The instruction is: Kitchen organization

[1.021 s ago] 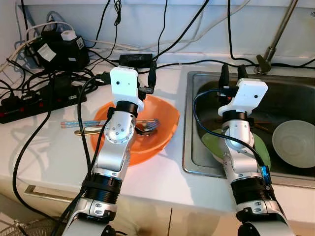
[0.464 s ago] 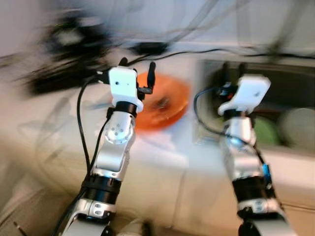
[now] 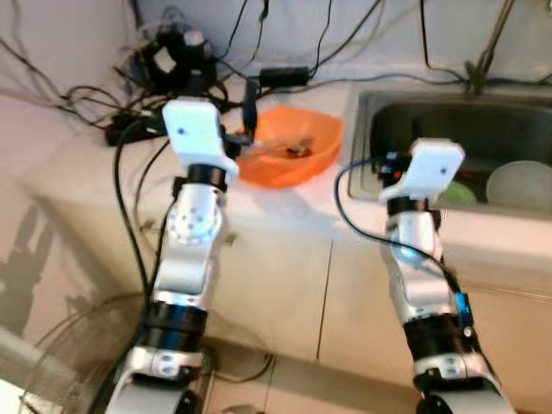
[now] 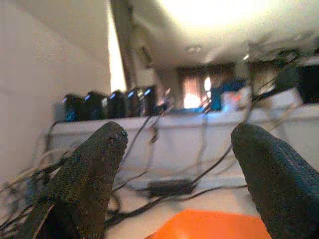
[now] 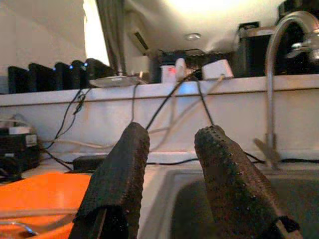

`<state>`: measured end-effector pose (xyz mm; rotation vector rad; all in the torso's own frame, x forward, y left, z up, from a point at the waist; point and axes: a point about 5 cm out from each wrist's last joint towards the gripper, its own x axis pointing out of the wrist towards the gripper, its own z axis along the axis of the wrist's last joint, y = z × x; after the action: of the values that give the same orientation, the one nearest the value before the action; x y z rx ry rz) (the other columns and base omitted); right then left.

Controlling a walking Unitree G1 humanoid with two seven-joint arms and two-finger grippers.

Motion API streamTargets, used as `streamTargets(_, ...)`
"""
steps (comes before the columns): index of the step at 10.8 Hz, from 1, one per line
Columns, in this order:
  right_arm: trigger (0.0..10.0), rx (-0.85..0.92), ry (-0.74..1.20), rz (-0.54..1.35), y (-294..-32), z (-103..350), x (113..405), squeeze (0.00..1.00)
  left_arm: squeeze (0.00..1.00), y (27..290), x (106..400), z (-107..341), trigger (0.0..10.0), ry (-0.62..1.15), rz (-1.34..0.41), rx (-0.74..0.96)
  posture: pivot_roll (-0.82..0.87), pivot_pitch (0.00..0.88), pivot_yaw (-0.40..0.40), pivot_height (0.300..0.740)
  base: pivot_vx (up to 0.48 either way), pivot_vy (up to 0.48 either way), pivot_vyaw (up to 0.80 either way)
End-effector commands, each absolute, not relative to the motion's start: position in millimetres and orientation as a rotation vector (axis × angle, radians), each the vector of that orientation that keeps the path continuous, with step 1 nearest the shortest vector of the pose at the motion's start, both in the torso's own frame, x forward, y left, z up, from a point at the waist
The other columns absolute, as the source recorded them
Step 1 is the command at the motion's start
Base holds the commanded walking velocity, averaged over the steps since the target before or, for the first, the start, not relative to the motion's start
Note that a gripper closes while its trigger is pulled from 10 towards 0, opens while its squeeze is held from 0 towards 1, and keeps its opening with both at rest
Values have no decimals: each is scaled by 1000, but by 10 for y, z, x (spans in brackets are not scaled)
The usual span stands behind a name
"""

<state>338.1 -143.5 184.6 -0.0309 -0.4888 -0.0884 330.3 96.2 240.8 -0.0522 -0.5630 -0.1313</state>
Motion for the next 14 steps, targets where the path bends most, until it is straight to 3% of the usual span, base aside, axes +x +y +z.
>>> streamTargets(1, 10000, -26, -500, -93, -1426, 1885, 3391, 0, 0, 968, 3290, 2407, 10000, -563, -146, -44, 92, 0, 87, 740, 0, 0, 0)
streamTargets(7, 10000, -33, -419, -85, -1443, 1640, 3302, 0, 0, 1078, 3138, 1688, 10000, -324, -141, -3, 91, 0, 82, 740, 0, 0, 0)
streamTargets(14, 10000, -29, -413, -69, -1382, 1587, 3215, 0, 0, 1047, 3095, 1495, 10000, -249, -146, -27, 86, 0, 77, 740, 0, 0, 0)
